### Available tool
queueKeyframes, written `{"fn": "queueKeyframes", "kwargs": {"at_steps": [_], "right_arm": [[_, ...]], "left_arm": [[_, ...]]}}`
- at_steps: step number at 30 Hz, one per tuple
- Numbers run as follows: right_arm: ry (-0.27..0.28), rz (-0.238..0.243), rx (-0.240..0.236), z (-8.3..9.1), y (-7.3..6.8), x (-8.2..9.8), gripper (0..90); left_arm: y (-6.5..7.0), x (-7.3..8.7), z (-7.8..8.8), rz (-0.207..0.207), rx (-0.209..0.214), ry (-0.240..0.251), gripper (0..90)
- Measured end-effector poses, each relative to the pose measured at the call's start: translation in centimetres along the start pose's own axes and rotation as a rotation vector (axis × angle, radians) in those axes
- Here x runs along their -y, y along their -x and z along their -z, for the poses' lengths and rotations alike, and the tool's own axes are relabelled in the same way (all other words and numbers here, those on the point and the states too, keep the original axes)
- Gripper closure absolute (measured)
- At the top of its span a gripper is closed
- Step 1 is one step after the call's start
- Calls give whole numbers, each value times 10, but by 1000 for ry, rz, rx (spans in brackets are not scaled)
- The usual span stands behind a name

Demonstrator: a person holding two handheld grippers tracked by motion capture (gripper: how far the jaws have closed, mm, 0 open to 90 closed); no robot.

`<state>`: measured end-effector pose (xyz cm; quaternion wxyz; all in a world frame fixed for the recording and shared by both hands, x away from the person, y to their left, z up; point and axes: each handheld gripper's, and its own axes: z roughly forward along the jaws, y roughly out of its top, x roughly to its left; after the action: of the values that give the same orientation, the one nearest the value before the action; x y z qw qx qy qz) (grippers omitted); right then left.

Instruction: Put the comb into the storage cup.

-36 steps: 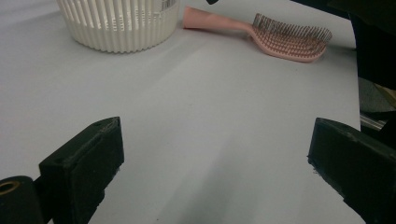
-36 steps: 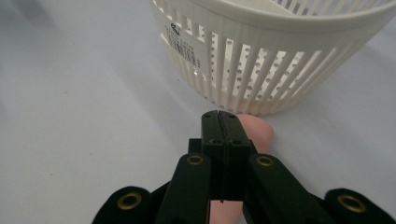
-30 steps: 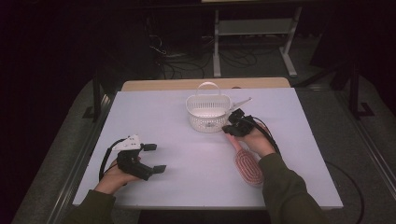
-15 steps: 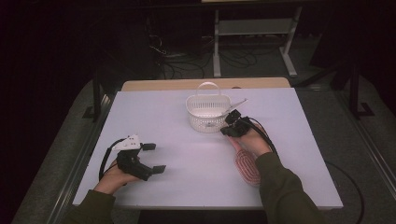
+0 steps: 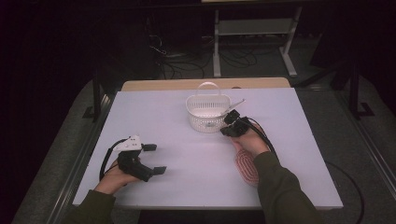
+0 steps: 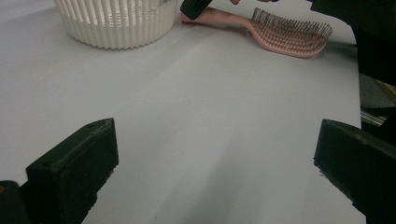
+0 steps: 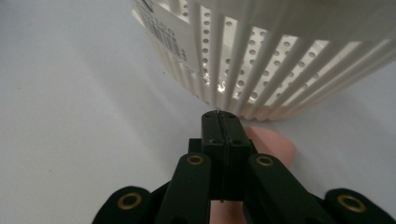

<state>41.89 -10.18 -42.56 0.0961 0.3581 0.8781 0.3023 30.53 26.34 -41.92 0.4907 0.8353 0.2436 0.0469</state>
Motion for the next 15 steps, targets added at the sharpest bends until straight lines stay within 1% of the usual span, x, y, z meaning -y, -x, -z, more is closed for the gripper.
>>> {"fn": "queueKeyframes", "kwargs": {"at_steps": [4, 7, 8, 10, 15], "right_arm": [[-2, -12, 9, 1, 4, 1, 892], [1, -13, 16, 2, 7, 2, 892], [-1, -22, 19, 3, 8, 3, 892], [0, -31, 26, 4, 13, 4, 892], [1, -48, 37, 6, 18, 7, 892]], "left_arm": [[0, 0, 0, 1, -1, -1, 0], [0, 0, -1, -1, 3, -4, 0], [0, 0, -1, -2, 3, -5, 0], [1, 0, -1, -3, 3, -6, 0], [1, 0, -1, -2, 3, -6, 0]]}}
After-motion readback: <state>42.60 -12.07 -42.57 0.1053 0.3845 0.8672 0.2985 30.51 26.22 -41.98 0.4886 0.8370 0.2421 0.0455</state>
